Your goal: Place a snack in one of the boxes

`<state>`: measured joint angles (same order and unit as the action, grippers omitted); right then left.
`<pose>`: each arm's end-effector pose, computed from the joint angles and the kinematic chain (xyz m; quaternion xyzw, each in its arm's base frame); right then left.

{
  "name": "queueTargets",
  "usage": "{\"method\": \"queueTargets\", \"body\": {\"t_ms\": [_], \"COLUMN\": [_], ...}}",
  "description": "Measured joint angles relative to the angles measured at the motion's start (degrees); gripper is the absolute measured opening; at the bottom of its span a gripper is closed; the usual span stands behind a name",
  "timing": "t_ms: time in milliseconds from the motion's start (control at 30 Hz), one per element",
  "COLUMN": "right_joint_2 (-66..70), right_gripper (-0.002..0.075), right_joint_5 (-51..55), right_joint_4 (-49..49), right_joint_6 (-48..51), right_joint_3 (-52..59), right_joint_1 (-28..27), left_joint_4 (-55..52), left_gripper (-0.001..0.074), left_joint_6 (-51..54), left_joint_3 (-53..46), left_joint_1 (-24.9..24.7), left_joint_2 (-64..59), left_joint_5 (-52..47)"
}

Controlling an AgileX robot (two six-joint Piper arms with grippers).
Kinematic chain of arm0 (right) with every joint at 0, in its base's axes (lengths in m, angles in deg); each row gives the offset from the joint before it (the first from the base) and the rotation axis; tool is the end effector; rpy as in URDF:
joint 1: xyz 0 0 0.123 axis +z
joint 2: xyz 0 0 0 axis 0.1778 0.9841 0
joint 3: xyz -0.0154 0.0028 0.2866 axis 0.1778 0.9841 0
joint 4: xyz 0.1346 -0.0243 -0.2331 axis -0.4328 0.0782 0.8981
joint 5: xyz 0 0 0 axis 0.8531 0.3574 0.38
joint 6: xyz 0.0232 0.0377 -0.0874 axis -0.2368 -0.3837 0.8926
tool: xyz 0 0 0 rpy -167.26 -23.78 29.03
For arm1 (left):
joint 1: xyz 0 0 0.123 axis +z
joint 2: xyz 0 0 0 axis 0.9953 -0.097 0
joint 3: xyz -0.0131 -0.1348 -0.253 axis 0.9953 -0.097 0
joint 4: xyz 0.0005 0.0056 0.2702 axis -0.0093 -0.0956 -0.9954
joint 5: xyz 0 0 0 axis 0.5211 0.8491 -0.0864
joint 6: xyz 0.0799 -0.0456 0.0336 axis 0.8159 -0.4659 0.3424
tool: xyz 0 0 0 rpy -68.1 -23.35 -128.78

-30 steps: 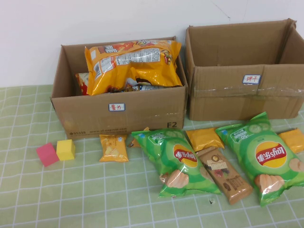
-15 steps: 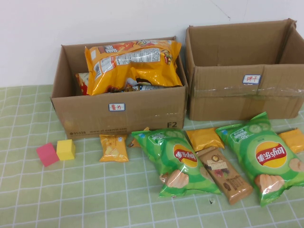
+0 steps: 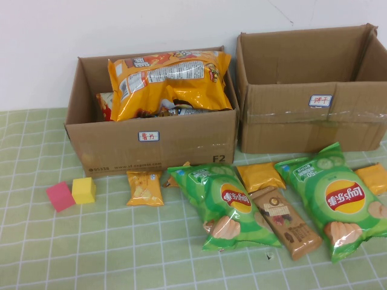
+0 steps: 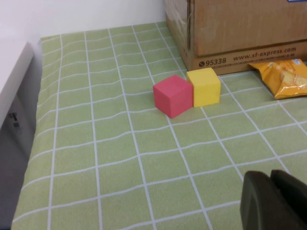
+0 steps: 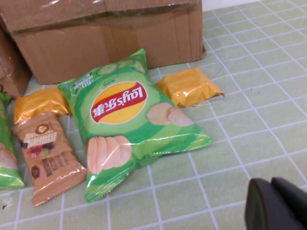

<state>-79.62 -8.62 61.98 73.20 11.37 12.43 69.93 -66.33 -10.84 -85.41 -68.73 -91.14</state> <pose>0.0765 0.0017 0.1727 0.0498 0.7975 0.0520 0.5990 0.0768 -0.0045 0.1774 0.0065 0.7870 -0.0261 0.6164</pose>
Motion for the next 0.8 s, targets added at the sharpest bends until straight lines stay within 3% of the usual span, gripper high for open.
{"method": "queueTargets", "body": {"t_ms": [300, 567, 800], "right_joint_2": [0.0, 0.0, 0.0], "right_gripper": [-0.0001, -0.0001, -0.0001], "right_joint_5": [-3.0, -31.3, -51.9], "right_joint_4": [0.1, 0.1, 0.1], "right_joint_6": [0.0, 0.0, 0.0], "right_joint_3": [0.4, 0.5, 0.5], "right_joint_1": [0.0, 0.0, 0.0], "left_joint_4": [-0.2, -0.2, -0.2], "left_gripper": [0.0006, 0.0006, 0.0006], "left_joint_6": [0.0, 0.0, -0.1], "left_joint_3": [-0.2, -0.2, -0.2], "left_joint_1": [0.0, 0.0, 0.0], "left_joint_2": [0.0, 0.0, 0.0], "left_joint_5": [5.2, 34.3, 47.6]}}
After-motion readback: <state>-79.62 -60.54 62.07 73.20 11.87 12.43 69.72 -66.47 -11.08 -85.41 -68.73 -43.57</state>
